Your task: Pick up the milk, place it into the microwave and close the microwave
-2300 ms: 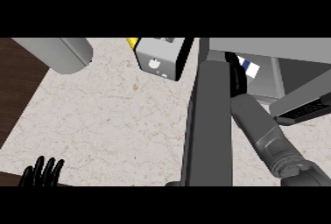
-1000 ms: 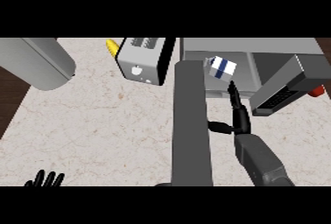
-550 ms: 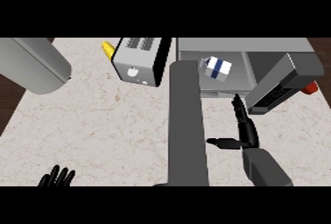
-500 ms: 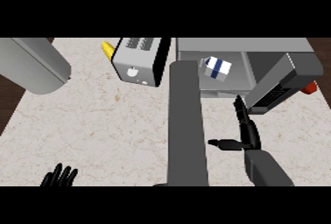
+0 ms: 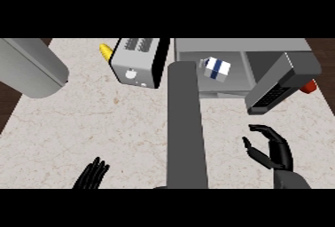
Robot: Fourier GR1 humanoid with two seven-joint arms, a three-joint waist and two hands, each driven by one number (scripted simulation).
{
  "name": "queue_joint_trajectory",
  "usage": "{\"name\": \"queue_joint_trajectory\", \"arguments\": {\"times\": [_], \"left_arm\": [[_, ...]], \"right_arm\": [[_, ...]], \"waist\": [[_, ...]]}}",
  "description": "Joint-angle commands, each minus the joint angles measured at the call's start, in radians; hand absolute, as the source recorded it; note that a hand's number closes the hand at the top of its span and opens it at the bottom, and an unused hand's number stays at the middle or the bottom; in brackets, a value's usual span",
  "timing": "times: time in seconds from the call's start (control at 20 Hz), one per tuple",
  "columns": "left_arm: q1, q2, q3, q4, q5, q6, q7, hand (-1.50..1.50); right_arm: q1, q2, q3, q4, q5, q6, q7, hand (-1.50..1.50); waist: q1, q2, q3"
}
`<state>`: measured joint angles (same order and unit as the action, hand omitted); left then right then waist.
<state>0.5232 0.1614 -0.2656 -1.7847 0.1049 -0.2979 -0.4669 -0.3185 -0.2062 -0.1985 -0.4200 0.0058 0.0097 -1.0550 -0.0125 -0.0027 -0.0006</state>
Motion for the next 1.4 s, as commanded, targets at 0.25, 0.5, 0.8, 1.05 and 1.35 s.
{"name": "queue_joint_trajectory", "arguments": {"times": [0.25,0.5,0.8,1.05,1.35], "left_arm": [[-0.217,-0.042,-0.088,0.176,-0.190,0.034,0.005,1.50],[-0.234,-0.143,-0.177,0.194,-0.270,0.142,0.074,1.50],[-0.422,-0.160,-0.136,0.361,-0.295,0.251,0.055,1.50],[-0.563,-0.155,-0.213,0.479,-0.335,0.108,0.240,1.50],[-0.709,-0.161,-0.352,0.717,-0.284,0.071,0.284,1.50]], "right_arm": [[0.175,-0.089,-0.040,-0.150,-0.095,0.163,-0.001,-1.50],[0.189,-0.175,-0.100,-0.109,-0.157,0.256,-0.021,-1.50],[0.279,-0.214,-0.103,-0.181,-0.189,0.295,-0.005,-1.50],[0.302,-0.203,-0.072,-0.202,-0.182,0.310,-0.033,-1.50],[0.291,-0.253,-0.075,-0.237,-0.221,0.370,0.021,-1.50]], "waist": [[-0.001,0.000,-0.001],[0.012,0.003,0.001],[0.007,0.003,0.001],[-0.011,0.006,0.002],[-0.030,0.009,0.000]]}}
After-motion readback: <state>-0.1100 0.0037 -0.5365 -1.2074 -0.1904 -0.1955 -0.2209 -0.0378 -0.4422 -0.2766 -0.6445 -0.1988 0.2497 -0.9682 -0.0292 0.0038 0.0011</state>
